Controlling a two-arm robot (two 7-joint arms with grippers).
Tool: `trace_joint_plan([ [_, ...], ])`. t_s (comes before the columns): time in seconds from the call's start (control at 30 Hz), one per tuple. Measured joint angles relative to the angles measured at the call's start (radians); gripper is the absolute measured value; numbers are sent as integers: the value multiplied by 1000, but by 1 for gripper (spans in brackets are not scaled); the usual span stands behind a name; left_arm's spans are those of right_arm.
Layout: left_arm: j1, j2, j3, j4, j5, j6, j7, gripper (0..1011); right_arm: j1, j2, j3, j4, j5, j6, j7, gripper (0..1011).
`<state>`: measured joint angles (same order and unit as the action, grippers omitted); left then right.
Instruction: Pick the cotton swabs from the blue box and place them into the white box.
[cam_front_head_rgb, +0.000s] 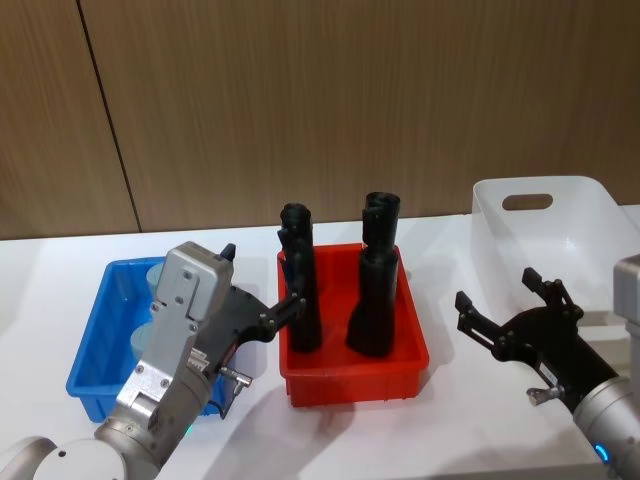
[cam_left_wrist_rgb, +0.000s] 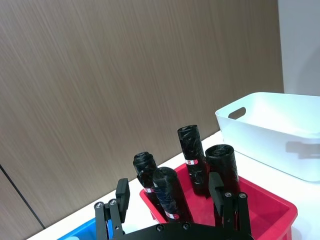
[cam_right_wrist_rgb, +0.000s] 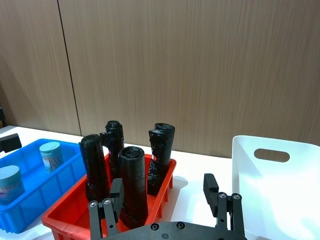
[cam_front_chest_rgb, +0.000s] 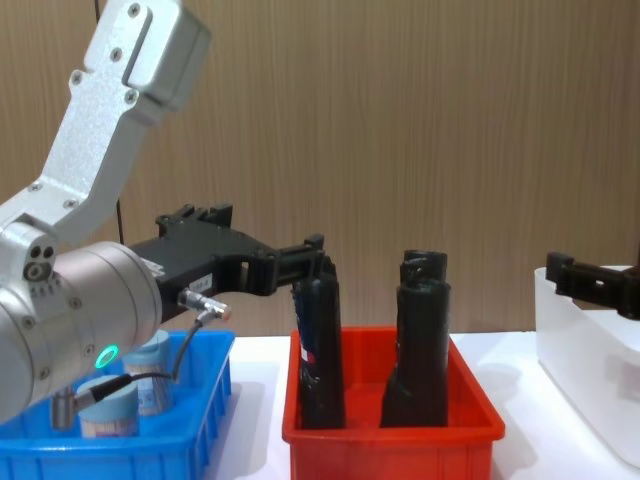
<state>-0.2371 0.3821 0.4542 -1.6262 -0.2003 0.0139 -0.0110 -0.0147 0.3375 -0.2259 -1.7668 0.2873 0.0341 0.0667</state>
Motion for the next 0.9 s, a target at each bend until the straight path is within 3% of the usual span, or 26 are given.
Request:
trace_joint_plan([
  [0.9, 0, 0, 0, 0, 0, 0, 0, 1004, 0, 0, 0, 0, 0, 0, 0, 1002],
])
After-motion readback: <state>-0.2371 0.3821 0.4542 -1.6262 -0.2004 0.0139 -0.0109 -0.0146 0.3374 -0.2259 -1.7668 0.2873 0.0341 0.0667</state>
